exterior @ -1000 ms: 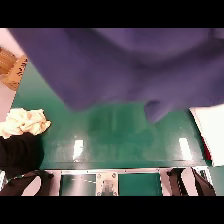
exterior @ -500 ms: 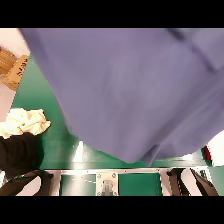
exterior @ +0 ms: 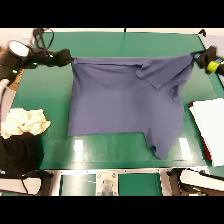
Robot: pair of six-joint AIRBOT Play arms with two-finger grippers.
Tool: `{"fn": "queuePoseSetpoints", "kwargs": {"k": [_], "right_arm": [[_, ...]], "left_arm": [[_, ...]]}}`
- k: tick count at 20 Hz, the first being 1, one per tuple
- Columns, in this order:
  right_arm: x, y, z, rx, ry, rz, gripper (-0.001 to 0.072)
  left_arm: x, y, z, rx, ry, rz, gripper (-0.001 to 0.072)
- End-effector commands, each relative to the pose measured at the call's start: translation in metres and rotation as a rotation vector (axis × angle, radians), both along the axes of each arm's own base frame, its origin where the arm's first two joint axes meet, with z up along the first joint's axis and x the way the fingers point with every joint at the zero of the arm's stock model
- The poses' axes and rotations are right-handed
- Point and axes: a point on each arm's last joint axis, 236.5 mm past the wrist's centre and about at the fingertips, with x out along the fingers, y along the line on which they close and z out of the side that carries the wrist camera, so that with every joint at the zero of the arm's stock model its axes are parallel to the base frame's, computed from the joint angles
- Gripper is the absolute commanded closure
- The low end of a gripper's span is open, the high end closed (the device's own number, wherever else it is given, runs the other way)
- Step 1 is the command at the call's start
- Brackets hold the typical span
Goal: Fold the shirts.
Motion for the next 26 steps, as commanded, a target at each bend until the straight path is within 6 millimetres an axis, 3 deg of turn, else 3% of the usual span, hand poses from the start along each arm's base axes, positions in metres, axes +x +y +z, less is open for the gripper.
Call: {"fn": "queuePoseSetpoints", "kwargs": {"k": [1, 4, 7, 13, 19, 26], "right_arm": [[0.02, -0.01, -0.08, 0.083, 0.141, -0.036, 0.0694], [0.033, -0.02, -0.098, 0.109, 0.159, -0.076, 0.0694], [0.038, -0.024, -0.105, 0.105, 0.166, -0.075, 0.0694], [0.006, -0.029, -0.142, -0.059, 0.292, 0.029, 0.0694], [-0.017, -0.029, -0.175, -0.14, 0.384, 0.076, 0.0694], [-0.023, -0.028, -0.188, -0.139, 0.414, 0.085, 0.0694]], "left_arm": [[0.027, 0.007, -0.04, 0.013, -0.005, 0.067, 0.0675], [0.045, 0.02, -0.029, 0.021, -0.081, 0.137, 0.0676], [0.043, 0.022, -0.036, 0.049, -0.069, 0.122, 0.0675], [-0.009, 0.008, -0.1, 0.142, 0.18, -0.071, 0.0675], [-0.038, 0.008, -0.136, 0.128, 0.311, -0.071, 0.0675], [-0.062, 0.002, -0.148, 0.058, 0.458, -0.025, 0.0675]]}}
